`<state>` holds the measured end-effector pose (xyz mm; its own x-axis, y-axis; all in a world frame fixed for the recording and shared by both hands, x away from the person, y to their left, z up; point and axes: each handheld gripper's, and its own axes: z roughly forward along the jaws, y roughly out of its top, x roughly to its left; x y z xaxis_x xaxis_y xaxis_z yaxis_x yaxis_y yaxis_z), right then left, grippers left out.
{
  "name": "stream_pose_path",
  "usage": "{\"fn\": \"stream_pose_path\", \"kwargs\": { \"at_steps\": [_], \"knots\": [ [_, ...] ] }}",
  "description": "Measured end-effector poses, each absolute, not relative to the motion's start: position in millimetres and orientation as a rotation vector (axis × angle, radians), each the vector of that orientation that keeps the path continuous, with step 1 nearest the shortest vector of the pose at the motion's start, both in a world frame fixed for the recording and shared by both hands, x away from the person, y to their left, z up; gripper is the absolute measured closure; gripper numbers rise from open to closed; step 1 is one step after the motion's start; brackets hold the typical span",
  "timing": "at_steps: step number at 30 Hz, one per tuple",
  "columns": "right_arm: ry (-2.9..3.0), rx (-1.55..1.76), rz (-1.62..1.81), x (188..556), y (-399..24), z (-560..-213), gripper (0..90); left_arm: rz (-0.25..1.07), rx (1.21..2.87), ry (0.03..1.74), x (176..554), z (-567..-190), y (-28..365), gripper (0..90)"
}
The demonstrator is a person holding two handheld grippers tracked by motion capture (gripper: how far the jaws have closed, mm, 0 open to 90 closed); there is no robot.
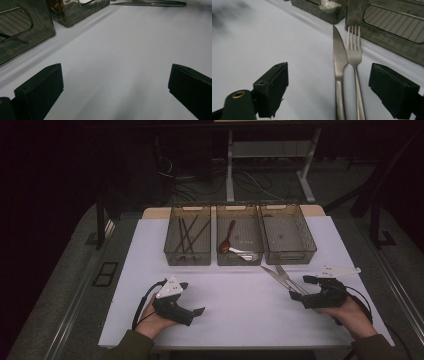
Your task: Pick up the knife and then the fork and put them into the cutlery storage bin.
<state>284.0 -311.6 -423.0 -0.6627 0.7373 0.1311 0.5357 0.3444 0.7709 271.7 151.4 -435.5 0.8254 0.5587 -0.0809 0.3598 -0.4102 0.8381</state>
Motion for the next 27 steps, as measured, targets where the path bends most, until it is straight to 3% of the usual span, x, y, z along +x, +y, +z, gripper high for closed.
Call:
{"fn": "stream_pose_path", "kwargs": {
  "at_steps": [10,27],
  "knots": [
    [2.376,1.174,1.097,299,-317,-413,11.8,0.256,2.032,0.684,273,-436,153,0.0],
    [2.447,1.178,1.008,330,-318,-411,13.9,0.253,2.035,0.686,274,-437,153,0.0]
  ]
}}
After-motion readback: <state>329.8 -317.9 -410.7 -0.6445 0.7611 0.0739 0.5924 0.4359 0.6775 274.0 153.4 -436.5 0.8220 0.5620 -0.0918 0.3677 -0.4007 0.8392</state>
